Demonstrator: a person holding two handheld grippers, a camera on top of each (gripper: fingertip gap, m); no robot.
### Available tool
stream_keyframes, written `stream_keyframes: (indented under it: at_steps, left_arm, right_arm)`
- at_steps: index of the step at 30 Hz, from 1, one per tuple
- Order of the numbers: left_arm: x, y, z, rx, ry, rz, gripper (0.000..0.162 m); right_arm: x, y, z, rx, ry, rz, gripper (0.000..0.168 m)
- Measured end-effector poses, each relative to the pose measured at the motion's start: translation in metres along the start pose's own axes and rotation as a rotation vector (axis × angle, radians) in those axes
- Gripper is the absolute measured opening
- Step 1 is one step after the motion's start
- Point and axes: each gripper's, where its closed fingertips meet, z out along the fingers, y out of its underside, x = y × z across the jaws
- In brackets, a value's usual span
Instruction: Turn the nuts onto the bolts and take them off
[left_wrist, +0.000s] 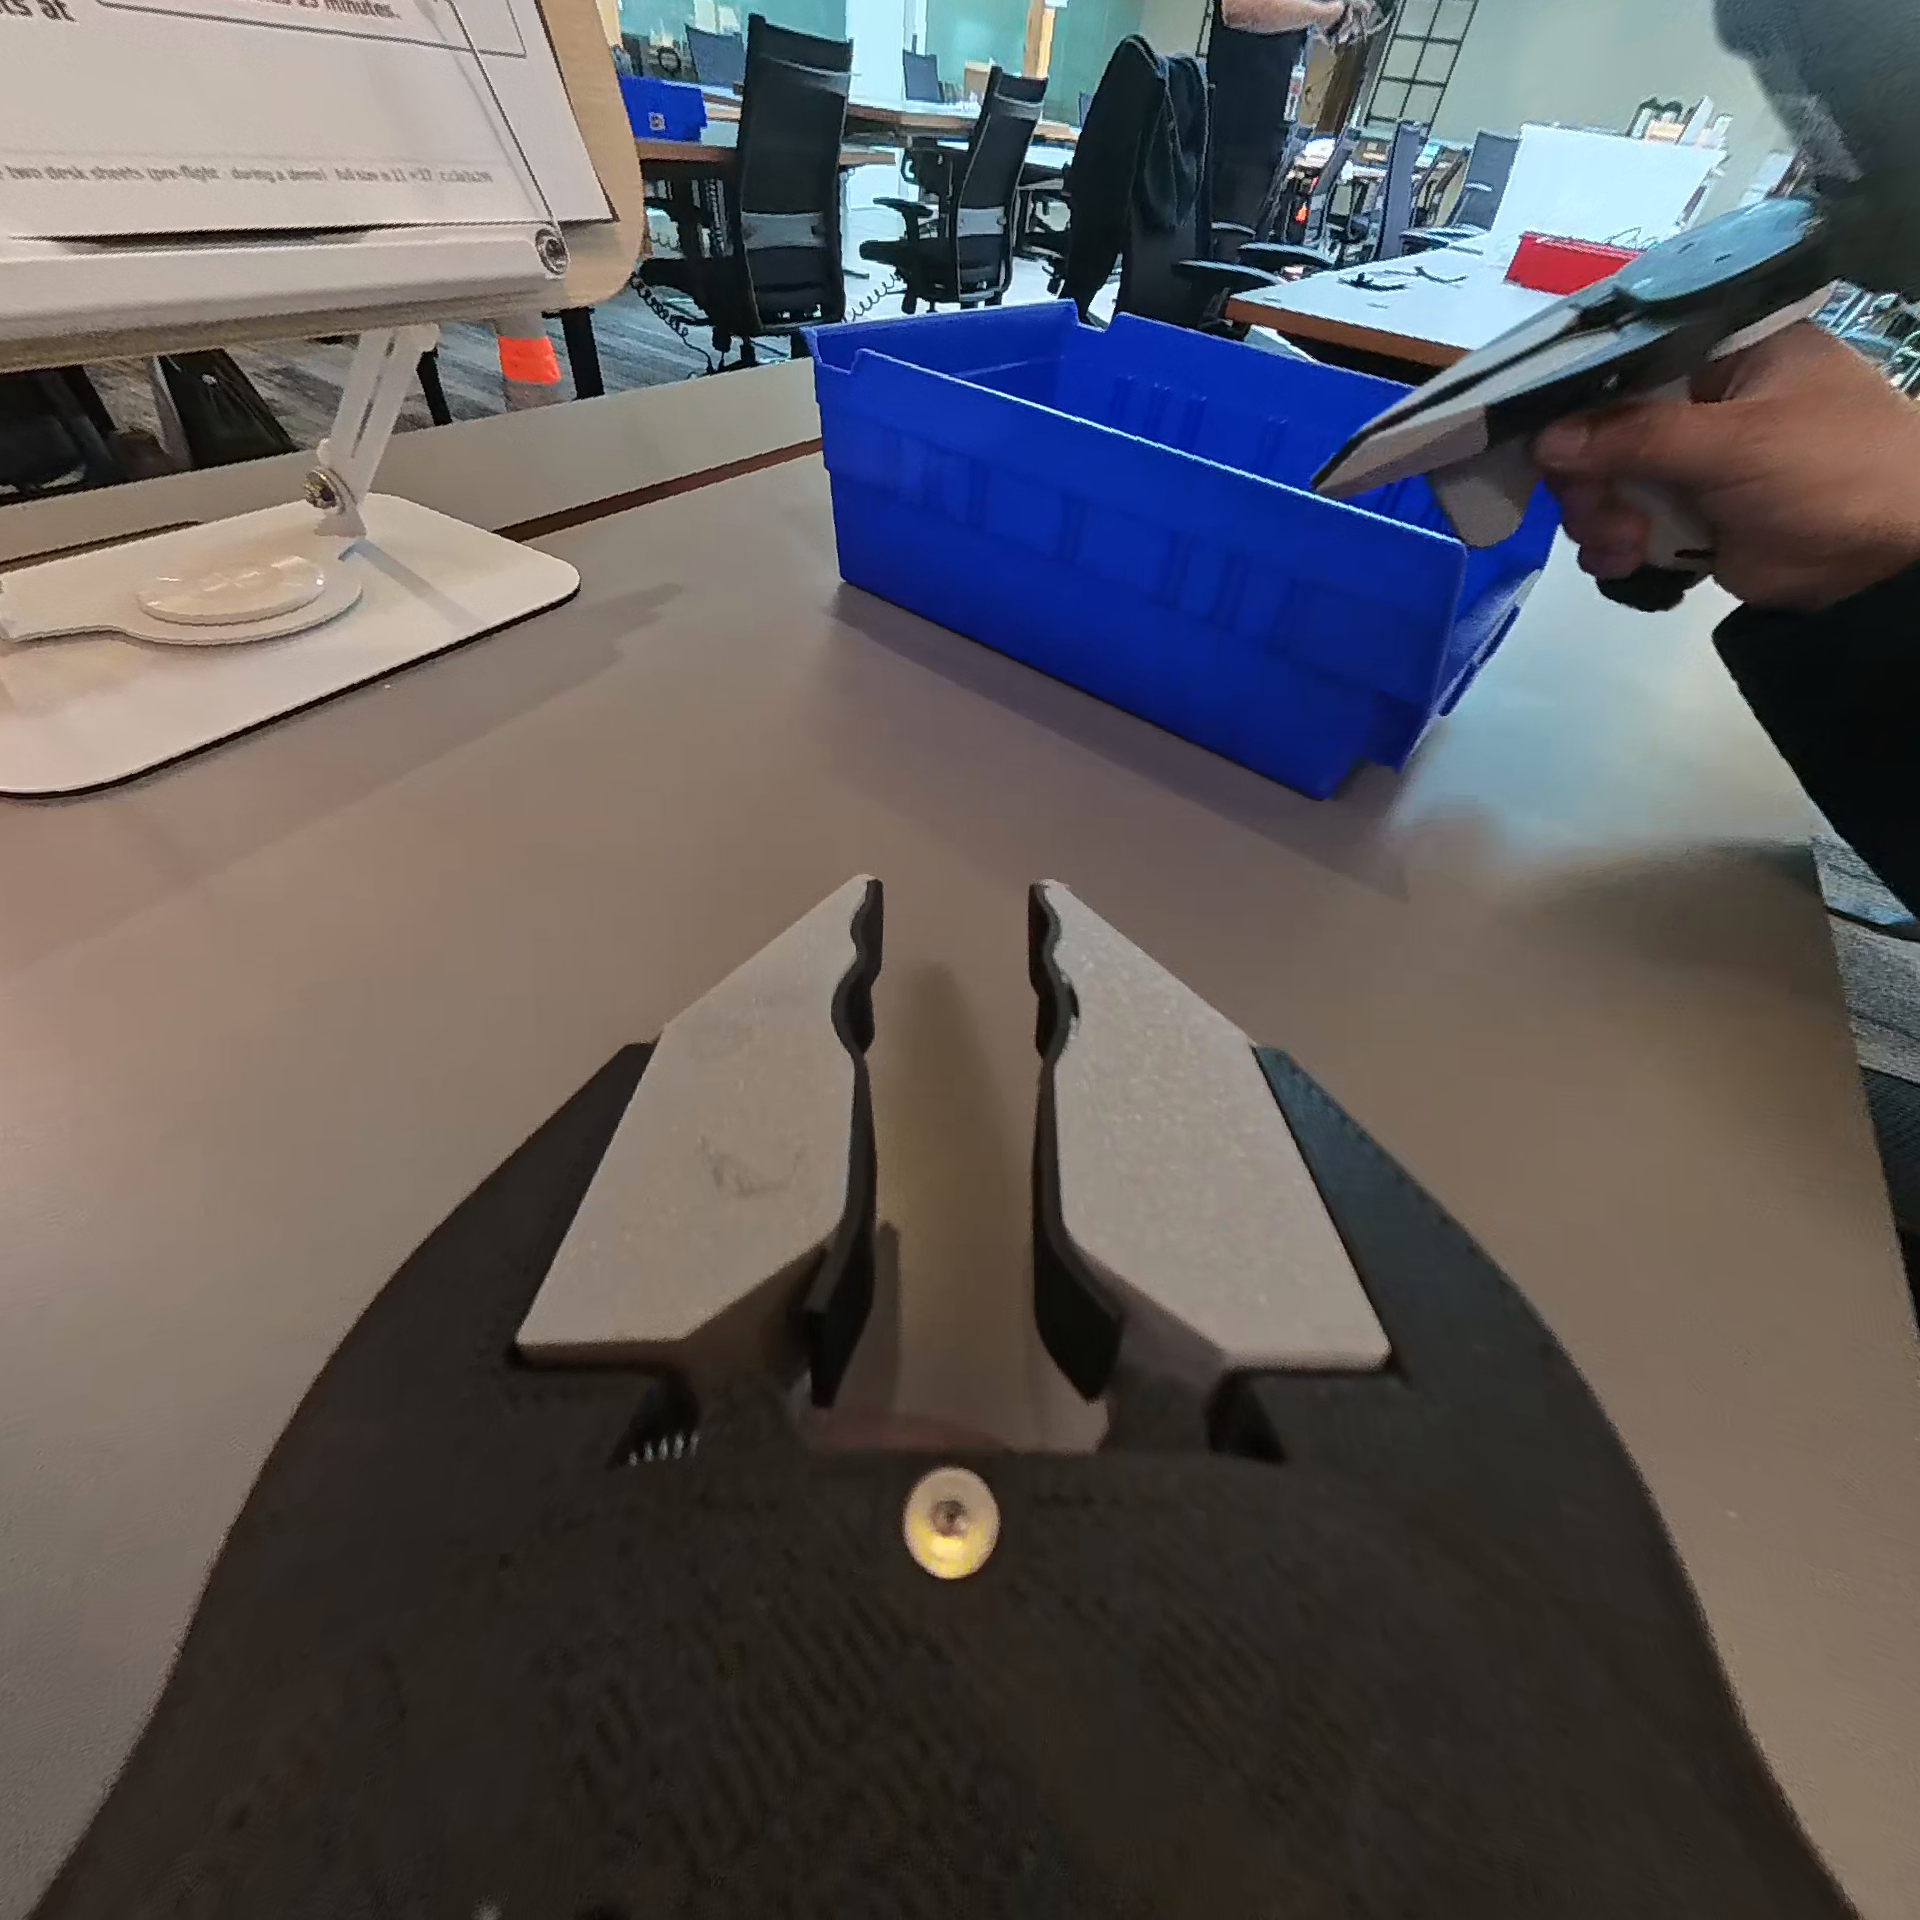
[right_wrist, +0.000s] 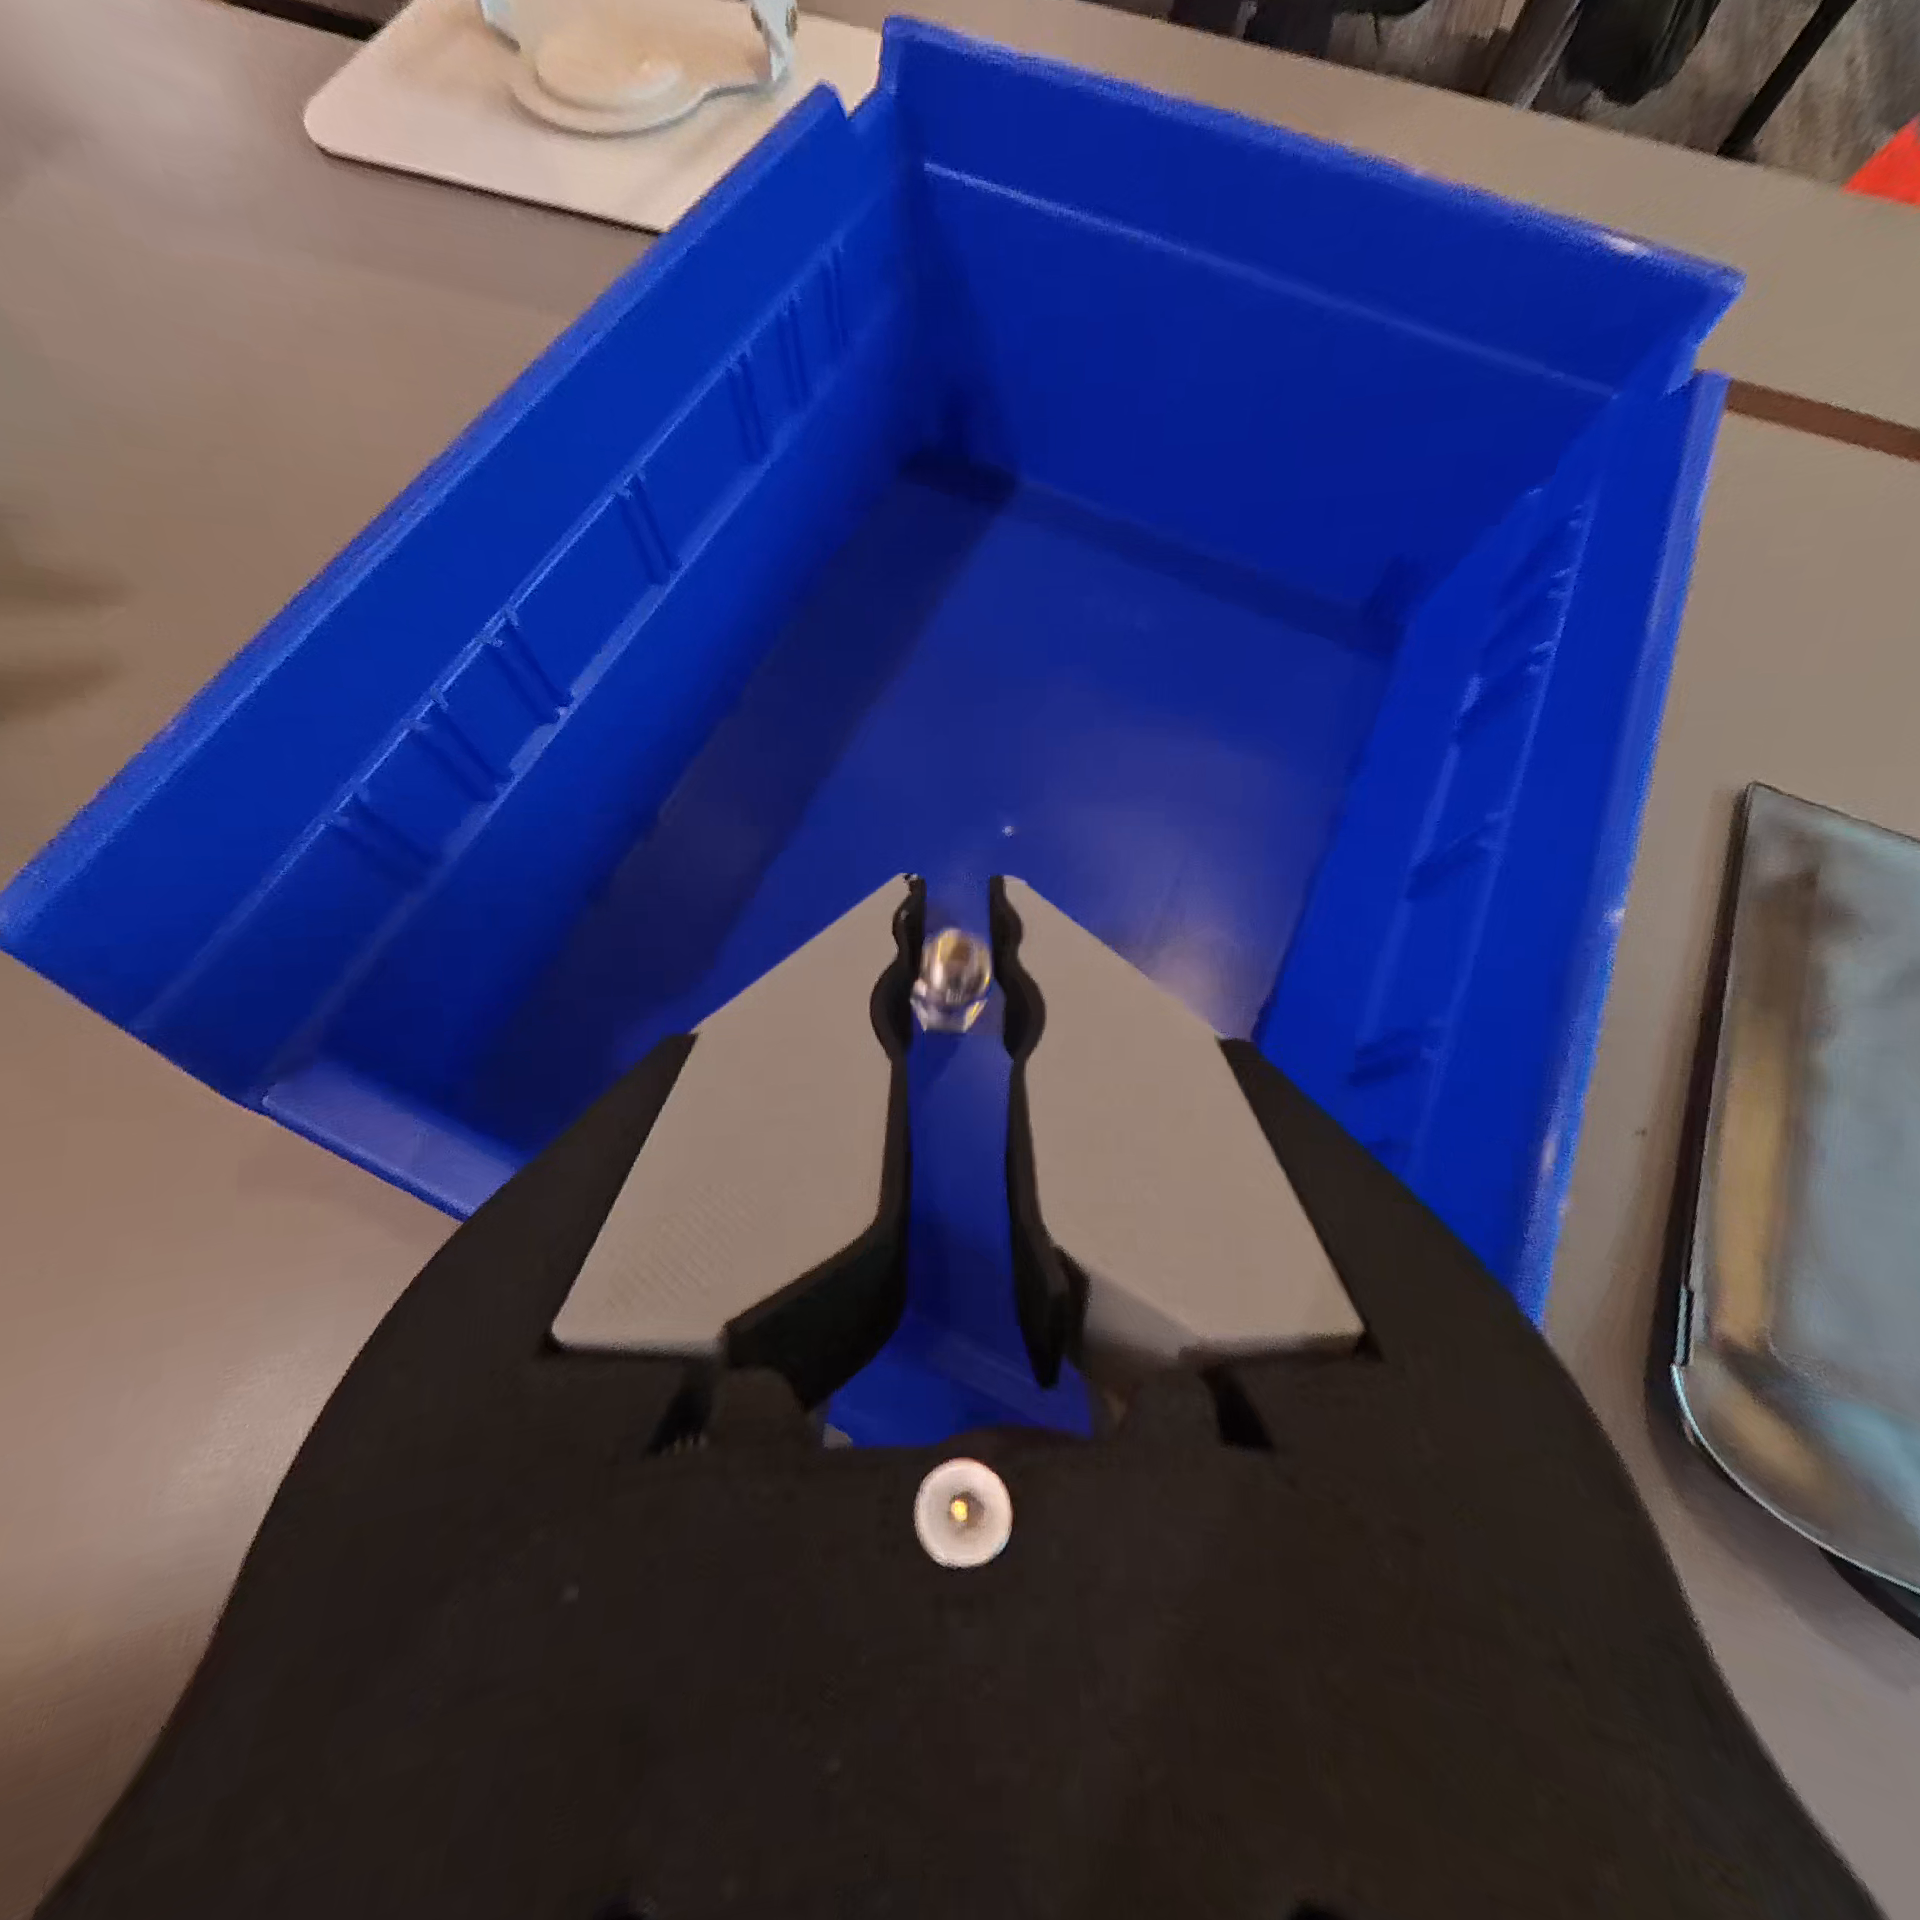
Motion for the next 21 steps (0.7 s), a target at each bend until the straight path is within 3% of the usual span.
stream_keyframes:
  at_steps: [6,13,17,21]
  left_arm:
    - [0.001,0.001,0.001,-0.008,0.003,0.006,0.026]
    - [0.000,0.001,0.001,-0.011,0.000,0.005,0.025]
    - [-0.001,0.001,0.001,-0.005,-0.009,0.009,0.025]
    - [-0.002,0.000,0.000,-0.003,-0.012,0.007,0.025]
  right_arm:
    - [-0.012,-0.055,-0.038,0.241,-0.032,0.030,0.021]
    - [-0.130,-0.125,-0.069,0.438,-0.305,-0.081,0.033]
    - [-0.234,-0.132,-0.040,0.408,-0.515,-0.179,0.035]
    - [-0.279,-0.126,0.030,0.355,-0.457,-0.237,0.040]
